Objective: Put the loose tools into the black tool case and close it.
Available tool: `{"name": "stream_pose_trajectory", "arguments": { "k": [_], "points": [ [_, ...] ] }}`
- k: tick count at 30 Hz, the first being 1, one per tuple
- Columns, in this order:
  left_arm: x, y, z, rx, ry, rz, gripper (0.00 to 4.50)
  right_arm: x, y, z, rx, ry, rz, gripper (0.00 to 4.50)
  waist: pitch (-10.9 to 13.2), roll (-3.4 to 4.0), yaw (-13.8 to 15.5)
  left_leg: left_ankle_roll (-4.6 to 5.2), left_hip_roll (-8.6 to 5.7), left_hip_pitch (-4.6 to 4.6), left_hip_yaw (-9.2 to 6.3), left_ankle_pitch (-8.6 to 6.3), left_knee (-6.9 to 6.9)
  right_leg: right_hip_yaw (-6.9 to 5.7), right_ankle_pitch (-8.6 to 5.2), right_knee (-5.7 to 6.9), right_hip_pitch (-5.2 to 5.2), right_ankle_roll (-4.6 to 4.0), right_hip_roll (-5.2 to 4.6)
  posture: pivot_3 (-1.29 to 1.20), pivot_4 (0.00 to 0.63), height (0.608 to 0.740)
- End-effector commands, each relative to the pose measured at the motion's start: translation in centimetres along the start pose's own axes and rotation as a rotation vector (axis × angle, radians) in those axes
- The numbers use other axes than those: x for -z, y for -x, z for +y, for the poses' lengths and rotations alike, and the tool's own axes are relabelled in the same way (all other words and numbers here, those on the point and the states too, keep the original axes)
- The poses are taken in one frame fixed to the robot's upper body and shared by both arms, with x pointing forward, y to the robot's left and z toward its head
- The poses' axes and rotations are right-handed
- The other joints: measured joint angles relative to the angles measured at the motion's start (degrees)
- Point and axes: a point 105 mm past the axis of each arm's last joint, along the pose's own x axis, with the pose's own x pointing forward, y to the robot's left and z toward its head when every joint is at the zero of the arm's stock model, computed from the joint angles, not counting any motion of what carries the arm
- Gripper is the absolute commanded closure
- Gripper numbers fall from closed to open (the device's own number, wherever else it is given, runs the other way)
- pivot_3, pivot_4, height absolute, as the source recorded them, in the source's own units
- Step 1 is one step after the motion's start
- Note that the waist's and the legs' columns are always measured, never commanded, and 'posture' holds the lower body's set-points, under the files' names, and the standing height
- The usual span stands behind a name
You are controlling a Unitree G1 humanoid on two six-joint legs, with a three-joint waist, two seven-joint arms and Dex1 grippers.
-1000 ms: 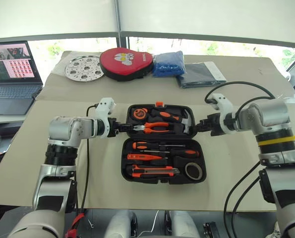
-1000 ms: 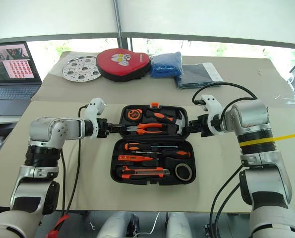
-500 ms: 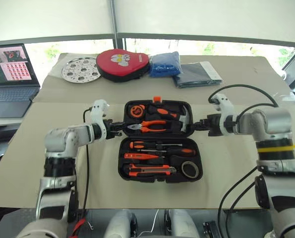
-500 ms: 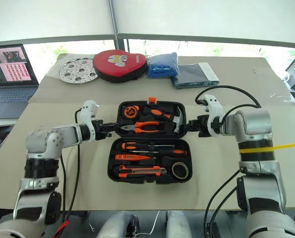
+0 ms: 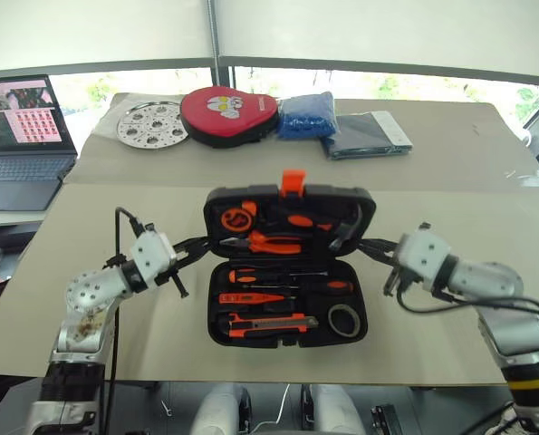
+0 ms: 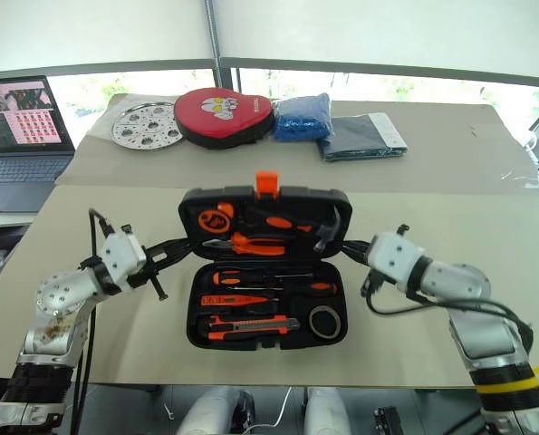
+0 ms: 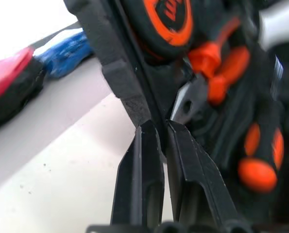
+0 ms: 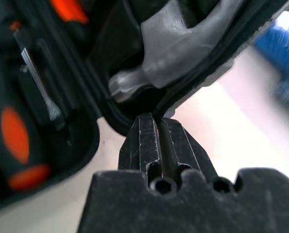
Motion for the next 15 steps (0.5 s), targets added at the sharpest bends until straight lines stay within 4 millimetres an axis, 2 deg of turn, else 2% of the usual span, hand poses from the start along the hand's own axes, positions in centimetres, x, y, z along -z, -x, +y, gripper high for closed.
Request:
{"name": "stream_pose_trajectory", "arguments": {
  "k": [1, 3, 5, 6, 9, 10, 12, 13, 14, 15],
  "points": [
    [1.2, 2.2, -1.9, 0.096, -0.187, 0.059, 4.47, 2.4, 2.4, 0.0, 0.031, 0.233, 0.083, 4.50, -0.01, 0.01, 0.09, 0.01, 0.02, 0.17, -0.01, -0.01, -0.02, 0.00, -0.02, -0.01, 0.18, -0.02, -0.02, 0.00, 0.150, 0.740],
    [2.0, 3.3, -3.4, 0.133, -0.170, 0.082, 4.47, 3.7, 3.3, 1.3, 0.008, 0.205, 0.101, 4.50, -0.02, 0.01, 0.17, 0.17, 0.12, 0.70, -0.07, -0.13, -0.12, 0.11, -0.10, -0.01, 0.57, -0.13, -0.07, 0.00, 0.150, 0.740],
    [2.5, 3.9, -3.9, 0.121, -0.132, 0.097, 3.74, 4.6, 4.1, 2.0, 0.015, 0.125, 0.123, 3.78, -0.06, 0.02, 0.25, 0.25, 0.15, 0.80, -0.15, -0.18, -0.14, 0.21, -0.10, 0.02, 0.62, -0.13, -0.12, 0.00, 0.150, 0.740],
    [2.8, 4.2, -4.0, 0.121, -0.119, 0.107, 3.64, 4.9, 4.4, 2.1, 0.009, 0.102, 0.130, 3.61, -0.08, -0.01, 0.34, 0.28, 0.15, 0.82, -0.15, -0.19, -0.13, 0.24, -0.10, 0.02, 0.63, -0.13, -0.13, 0.00, 0.150, 0.740],
    [3.6, 4.9, -3.6, 0.110, -0.049, 0.155, 2.43, 5.1, 4.7, 1.8, 0.026, 0.042, 0.138, 2.49, -0.06, 0.00, 0.22, 0.38, 0.15, 0.74, -0.05, -0.24, -0.13, 0.34, -0.10, 0.07, 0.45, -0.14, -0.12, 0.00, 0.150, 0.740],
    [3.8, 5.2, -3.1, 0.084, -0.005, 0.173, 2.21, 5.0, 4.9, 1.4, 0.046, 0.006, 0.138, 2.25, -0.06, -0.02, 0.21, 0.38, 0.18, 0.76, -0.05, -0.24, -0.12, 0.34, -0.09, 0.08, 0.47, -0.14, -0.11, 0.00, 0.150, 0.740],
    [4.2, 5.8, -2.2, 0.048, 0.087, 0.204, 1.57, 4.9, 5.4, 0.7, 0.074, -0.069, 0.135, 1.48, -0.05, -0.03, 0.15, 0.48, 0.23, 0.78, -0.09, -0.30, -0.09, 0.32, -0.04, 0.06, 0.52, -0.21, -0.12, 0.00, 0.150, 0.740],
    [4.3, 6.1, -1.9, 0.039, 0.159, 0.215, 1.57, 4.9, 5.8, 0.4, 0.081, -0.131, 0.140, 1.25, -0.05, -0.02, 0.15, 0.51, 0.24, 0.79, -0.09, -0.31, -0.09, 0.34, -0.03, 0.08, 0.52, -0.22, -0.14, 0.00, 0.150, 0.740],
    [4.1, 6.2, -1.6, 0.037, 0.232, 0.213, 1.57, 4.6, 6.3, 0.3, 0.070, -0.219, 0.129, 1.25, -0.05, -0.03, 0.15, 0.53, 0.24, 0.80, -0.09, -0.32, -0.08, 0.36, -0.03, 0.13, 0.53, -0.22, -0.15, 0.00, 0.150, 0.740],
    [3.9, 6.2, -1.3, 0.040, 0.284, 0.211, 1.57, 4.3, 6.7, 0.5, 0.043, -0.300, 0.124, 1.66, -0.05, -0.02, 0.17, 0.55, 0.25, 0.79, -0.09, -0.34, -0.08, 0.36, -0.03, 0.14, 0.50, -0.22, -0.14, 0.00, 0.150, 0.740]
  ]
}}
